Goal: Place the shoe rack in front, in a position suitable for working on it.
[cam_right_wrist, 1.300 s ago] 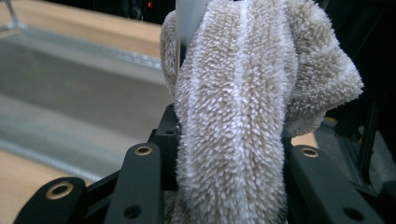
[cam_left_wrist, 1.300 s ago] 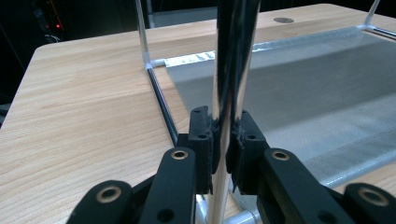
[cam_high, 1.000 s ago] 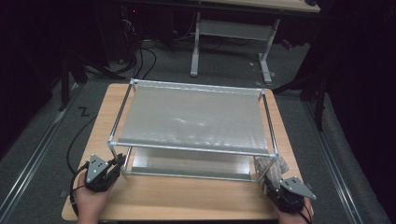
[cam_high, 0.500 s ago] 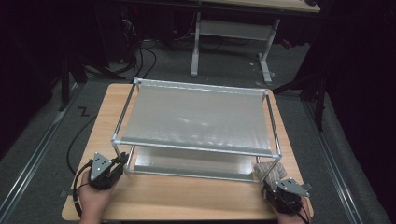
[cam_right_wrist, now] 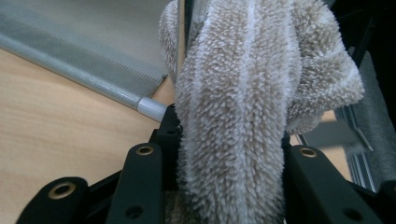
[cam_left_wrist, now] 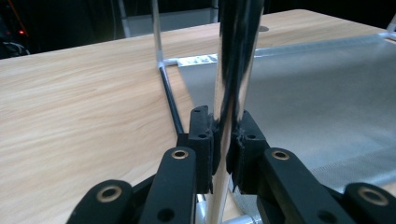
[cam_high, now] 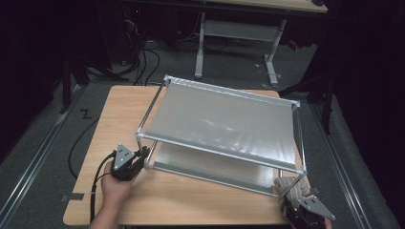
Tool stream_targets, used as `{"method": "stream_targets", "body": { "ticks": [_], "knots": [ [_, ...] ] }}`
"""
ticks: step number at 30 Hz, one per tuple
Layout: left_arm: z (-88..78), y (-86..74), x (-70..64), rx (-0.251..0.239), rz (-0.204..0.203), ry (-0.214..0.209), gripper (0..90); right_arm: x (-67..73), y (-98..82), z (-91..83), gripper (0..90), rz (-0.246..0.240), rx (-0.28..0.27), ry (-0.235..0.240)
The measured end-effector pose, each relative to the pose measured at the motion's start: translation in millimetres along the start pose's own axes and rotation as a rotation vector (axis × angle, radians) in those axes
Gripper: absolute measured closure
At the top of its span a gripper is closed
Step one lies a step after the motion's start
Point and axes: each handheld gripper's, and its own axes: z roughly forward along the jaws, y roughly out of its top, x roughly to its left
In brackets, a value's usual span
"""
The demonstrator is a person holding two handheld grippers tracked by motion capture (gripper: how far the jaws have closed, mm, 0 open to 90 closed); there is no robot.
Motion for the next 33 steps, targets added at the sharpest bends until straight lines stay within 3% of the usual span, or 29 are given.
{"method": "stream_targets", "body": {
  "ticks": [5,9,16,24,33],
  "knots": [
    [19.8,6.9,-0.4,-0.008,-0.026,-0.008,79.9,-1.4,-7.6,-8.8,62.2,0.011,0.004,-0.014],
    [19.3,7.3,1.2,-0.007,-0.043,-0.003,77.3,-1.0,-9.6,-10.9,62.1,0.013,0.003,-0.012],
    [-2.4,6.8,2.7,-0.022,-0.059,0.005,62.1,2.4,-6.1,-7.6,62.0,-0.001,0.003,0.007],
    [-25.1,-2.5,8.1,-0.008,-0.052,0.04,60.3,8.9,5.3,4.8,61.9,-0.02,-0.003,0.049],
    [-50.4,-15.7,2.4,0.013,-0.068,0.005,59.3,28.0,27.5,28.5,61.9,-0.079,-0.015,0.113]
  ]
}}
